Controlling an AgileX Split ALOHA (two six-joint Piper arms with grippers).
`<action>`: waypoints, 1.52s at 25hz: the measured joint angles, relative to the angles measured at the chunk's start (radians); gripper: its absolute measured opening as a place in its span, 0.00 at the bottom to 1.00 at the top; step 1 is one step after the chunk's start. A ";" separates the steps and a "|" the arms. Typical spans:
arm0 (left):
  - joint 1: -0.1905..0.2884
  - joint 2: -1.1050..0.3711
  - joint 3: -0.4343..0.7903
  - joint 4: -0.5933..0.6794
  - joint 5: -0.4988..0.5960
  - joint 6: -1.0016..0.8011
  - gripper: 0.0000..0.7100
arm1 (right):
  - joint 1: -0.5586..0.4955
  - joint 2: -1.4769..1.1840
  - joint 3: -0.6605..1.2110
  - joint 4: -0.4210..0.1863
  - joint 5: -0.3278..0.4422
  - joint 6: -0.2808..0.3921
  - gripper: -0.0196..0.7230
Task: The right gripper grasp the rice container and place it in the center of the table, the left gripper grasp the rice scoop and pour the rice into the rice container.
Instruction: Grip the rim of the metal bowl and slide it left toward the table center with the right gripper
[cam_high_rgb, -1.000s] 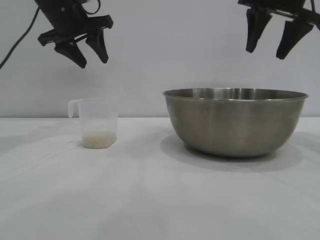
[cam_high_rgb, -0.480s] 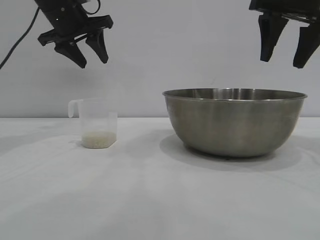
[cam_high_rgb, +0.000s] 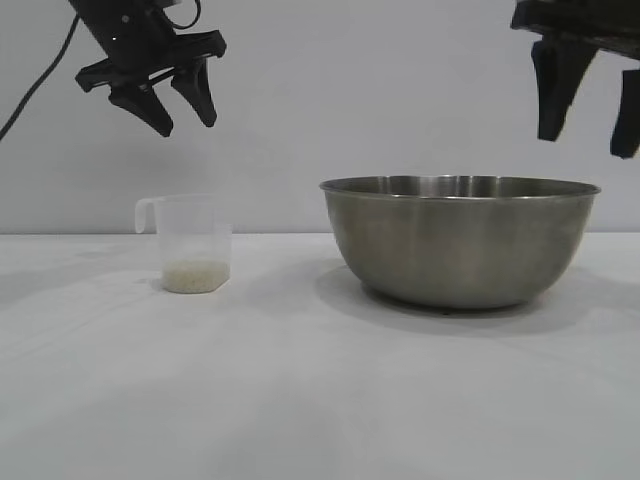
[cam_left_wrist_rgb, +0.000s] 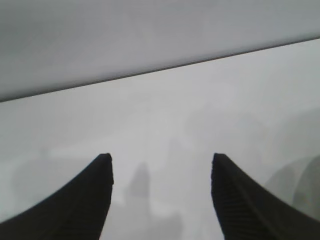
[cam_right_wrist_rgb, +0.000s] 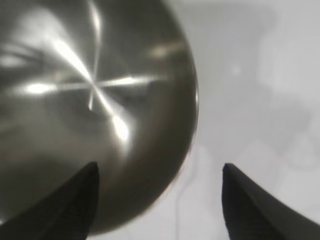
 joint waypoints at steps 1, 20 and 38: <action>0.000 0.000 0.000 0.000 0.000 0.000 0.54 | 0.000 0.004 0.000 0.000 -0.011 0.000 0.68; 0.000 0.000 0.000 0.004 -0.011 0.001 0.54 | 0.000 0.115 0.000 0.011 -0.110 0.000 0.39; 0.000 0.000 0.000 0.004 -0.009 0.001 0.54 | 0.000 0.117 0.000 0.032 -0.131 -0.005 0.03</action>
